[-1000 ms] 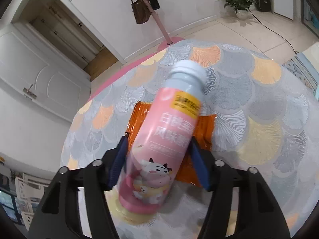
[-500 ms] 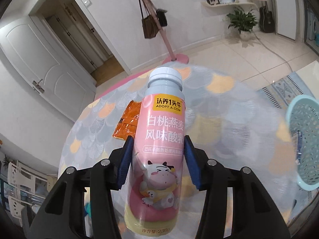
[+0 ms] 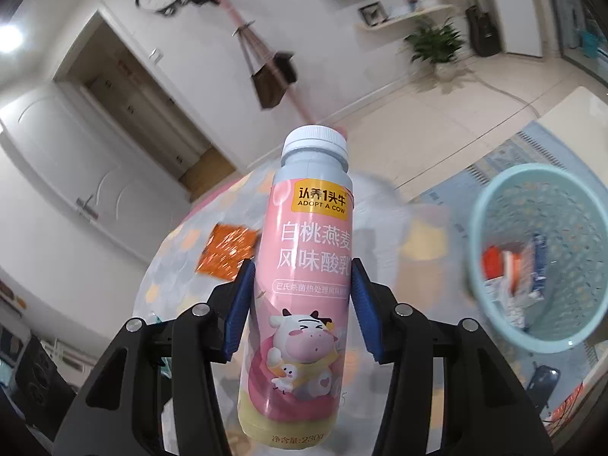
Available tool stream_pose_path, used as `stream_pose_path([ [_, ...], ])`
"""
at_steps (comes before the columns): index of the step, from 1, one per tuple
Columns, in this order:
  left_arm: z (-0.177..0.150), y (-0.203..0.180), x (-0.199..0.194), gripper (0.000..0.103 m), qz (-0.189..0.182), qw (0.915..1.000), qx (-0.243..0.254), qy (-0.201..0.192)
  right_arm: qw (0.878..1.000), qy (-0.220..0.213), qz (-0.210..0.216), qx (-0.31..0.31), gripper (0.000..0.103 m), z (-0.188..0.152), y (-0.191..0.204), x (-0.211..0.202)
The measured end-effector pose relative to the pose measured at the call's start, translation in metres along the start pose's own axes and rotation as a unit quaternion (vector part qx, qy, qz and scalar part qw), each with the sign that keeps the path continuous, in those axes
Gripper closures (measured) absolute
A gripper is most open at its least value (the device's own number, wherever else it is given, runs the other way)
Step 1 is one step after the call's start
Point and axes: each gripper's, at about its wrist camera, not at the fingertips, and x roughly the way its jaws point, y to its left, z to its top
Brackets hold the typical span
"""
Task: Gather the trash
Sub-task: 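Carry the teal packet and pink bottle into the basket, opening both tools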
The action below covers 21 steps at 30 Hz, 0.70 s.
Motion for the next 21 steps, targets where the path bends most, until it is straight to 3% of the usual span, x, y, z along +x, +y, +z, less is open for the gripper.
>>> stream_pose_path([
  [6, 0.023, -0.045, 0.026, 0.048, -0.025, 0.9988, 0.041, -0.002, 0.996, -0.064, -0.064, 0.016, 0.056, 0.01, -0.055, -0.051],
  [7, 0.027, -0.053, 0.03, 0.048, -0.029, 0.9984, 0.048, -0.003, 0.993, -0.078, -0.086, 0.013, 0.056, 0.011, -0.062, -0.059],
  [10, 0.036, -0.078, 0.044, 0.048, -0.044, 0.9967, 0.067, -0.003, 0.97, -0.136, -0.203, -0.016, 0.056, 0.006, -0.078, -0.073],
  [11, 0.039, -0.088, 0.051, 0.048, -0.049, 0.996, 0.075, 0.0, 0.965, -0.142, -0.218, -0.017, 0.056, 0.006, -0.087, -0.074],
  [15, 0.045, -0.123, 0.075, 0.048, -0.045, 0.9933, 0.106, 0.009, 0.959, -0.137, -0.247, 0.015, 0.057, 0.003, -0.134, -0.07],
  [21, 0.052, -0.166, 0.119, 0.048, -0.072, 0.9873, 0.139, 0.027, 0.955, -0.119, -0.267, 0.049, 0.058, -0.003, -0.191, -0.057],
])
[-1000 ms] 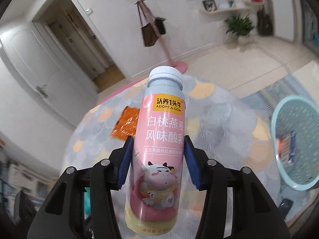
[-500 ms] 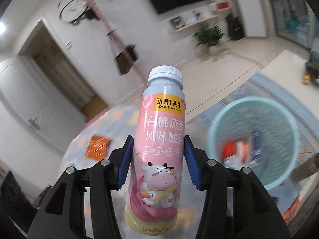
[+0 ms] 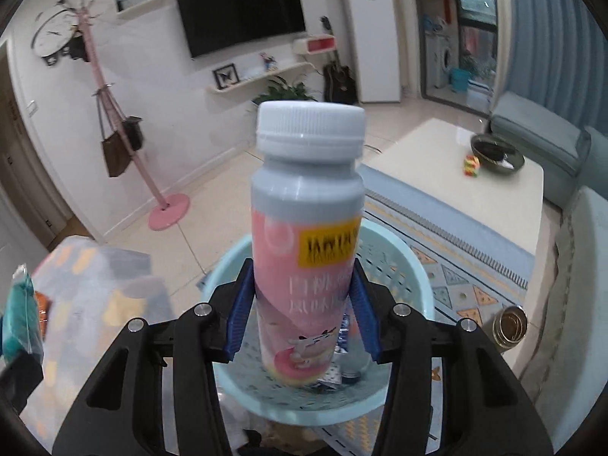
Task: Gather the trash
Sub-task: 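Carry the teal packet and pink bottle into the basket, opening both tools, then move both tools back over the table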
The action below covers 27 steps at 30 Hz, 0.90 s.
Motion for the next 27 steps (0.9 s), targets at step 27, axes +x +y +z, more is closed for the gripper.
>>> stream_pose_path([
  [27, 0.019, -0.012, 0.114, 0.028, -0.032, 0.9971, -0.032, 0.061, 0.996, 0.067, 0.023, 0.062, 0.044, -0.011, -0.06, 0.04],
])
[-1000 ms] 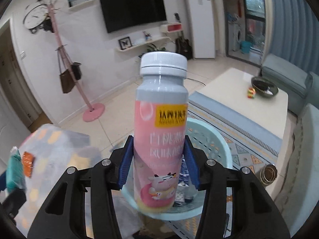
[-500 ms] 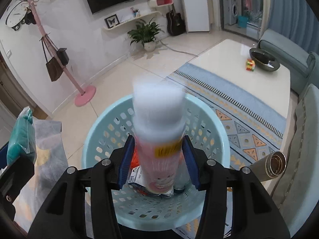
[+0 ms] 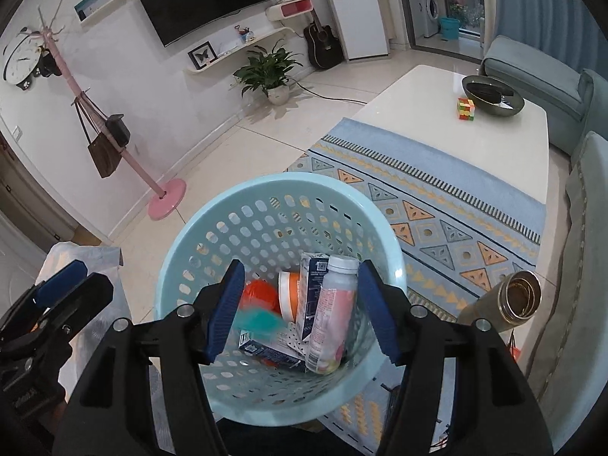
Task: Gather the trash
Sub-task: 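Move both tools back over the table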
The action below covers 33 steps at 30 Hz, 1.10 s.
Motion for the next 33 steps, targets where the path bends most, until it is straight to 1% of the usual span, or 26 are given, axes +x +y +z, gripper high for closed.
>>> stream_pose_path([
  [4, -0.002, 0.001, -0.013, 0.028, 0.0, 1.0, 0.0, -0.01, 1.0, -0.006, 0.004, -0.016, 0.044, -0.002, 0.008, -0.01],
  [6, -0.003, 0.0, -0.023, 0.028, 0.0, 0.9999, -0.001, -0.016, 1.0, -0.01, 0.012, -0.026, 0.044, -0.004, 0.016, -0.017],
  [11, -0.003, -0.001, -0.049, 0.028, -0.001, 0.9994, -0.007, -0.035, 0.998, -0.029, 0.024, -0.048, 0.044, -0.005, 0.036, -0.041],
  [14, -0.006, 0.002, -0.067, 0.027, -0.002, 0.9988, -0.016, -0.047, 0.997, -0.037, 0.03, -0.055, 0.04, -0.006, 0.048, -0.054],
  [18, -0.013, 0.011, -0.093, 0.026, 0.002, 0.9975, -0.03, -0.064, 0.996, -0.038, 0.036, -0.065, 0.039, -0.01, 0.062, -0.065],
  [20, -0.018, 0.016, -0.106, 0.026, 0.004, 0.9967, -0.036, -0.073, 0.995, -0.04, 0.032, -0.082, 0.038, -0.014, 0.075, -0.071],
  [22, -0.022, 0.02, -0.118, 0.026, 0.009, 0.9959, -0.04, -0.081, 0.994, -0.042, 0.038, -0.095, 0.036, -0.018, 0.087, -0.076],
  [25, -0.031, 0.031, -0.142, 0.026, 0.027, 0.9932, -0.054, -0.099, 0.991, -0.045, 0.052, -0.117, 0.036, -0.023, 0.108, -0.085],
  [27, -0.042, 0.042, -0.166, 0.026, 0.042, 0.9893, -0.077, -0.116, 0.988, -0.049, 0.06, -0.133, 0.034, -0.027, 0.126, -0.091],
  [28, -0.048, 0.048, -0.177, 0.026, 0.047, 0.9875, -0.087, -0.123, 0.987, -0.052, 0.059, -0.14, 0.031, -0.029, 0.133, -0.093],
  [30, -0.057, 0.057, -0.194, 0.024, 0.061, 0.9837, -0.101, -0.135, 0.983, -0.058, 0.061, -0.161, 0.027, -0.035, 0.152, -0.098],
  [33, -0.076, 0.076, -0.221, 0.021, 0.092, 0.9768, -0.12, -0.151, 0.977, -0.055, 0.076, -0.19, 0.027, -0.046, 0.182, -0.1],
])
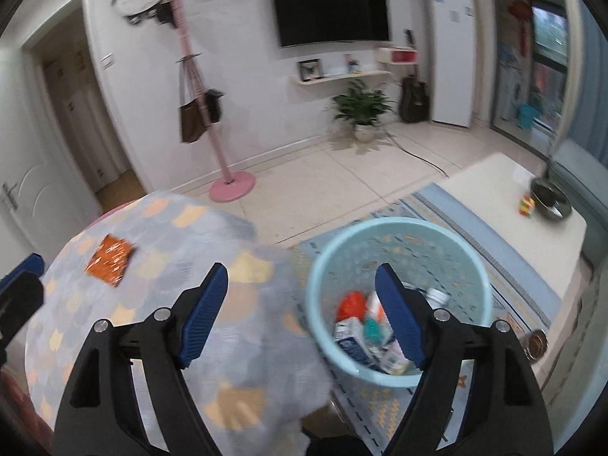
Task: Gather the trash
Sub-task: 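Move both tools back over the table, then grasp the orange foil snack bag by its edge with the right tool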
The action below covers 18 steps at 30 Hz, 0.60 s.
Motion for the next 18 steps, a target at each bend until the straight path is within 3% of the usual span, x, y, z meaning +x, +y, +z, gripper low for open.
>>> stream_pose_path([
  [4, -0.008, 0.039, -0.022, 0.021, 0.061, 0.998, -0.018, -0.003, 0.999, 0.006, 0.005, -0.042, 0.027, 0.001, 0.047, 0.006],
  [7, -0.016, 0.078, -0.034, 0.021, 0.095, 0.9937, -0.06, 0.008, 0.996, 0.005, 0.011, -0.088, 0.021, -0.004, 0.087, 0.01],
  [12, -0.038, 0.141, -0.044, 0.021, 0.156, 0.9816, -0.109, 0.023, 0.99, 0.037, 0.066, -0.118, 0.02, -0.007, 0.139, 0.028],
  [18, -0.057, 0.188, -0.043, 0.021, 0.23, 0.9656, -0.118, 0.032, 0.979, 0.083, 0.107, -0.153, 0.02, -0.012, 0.192, 0.059],
])
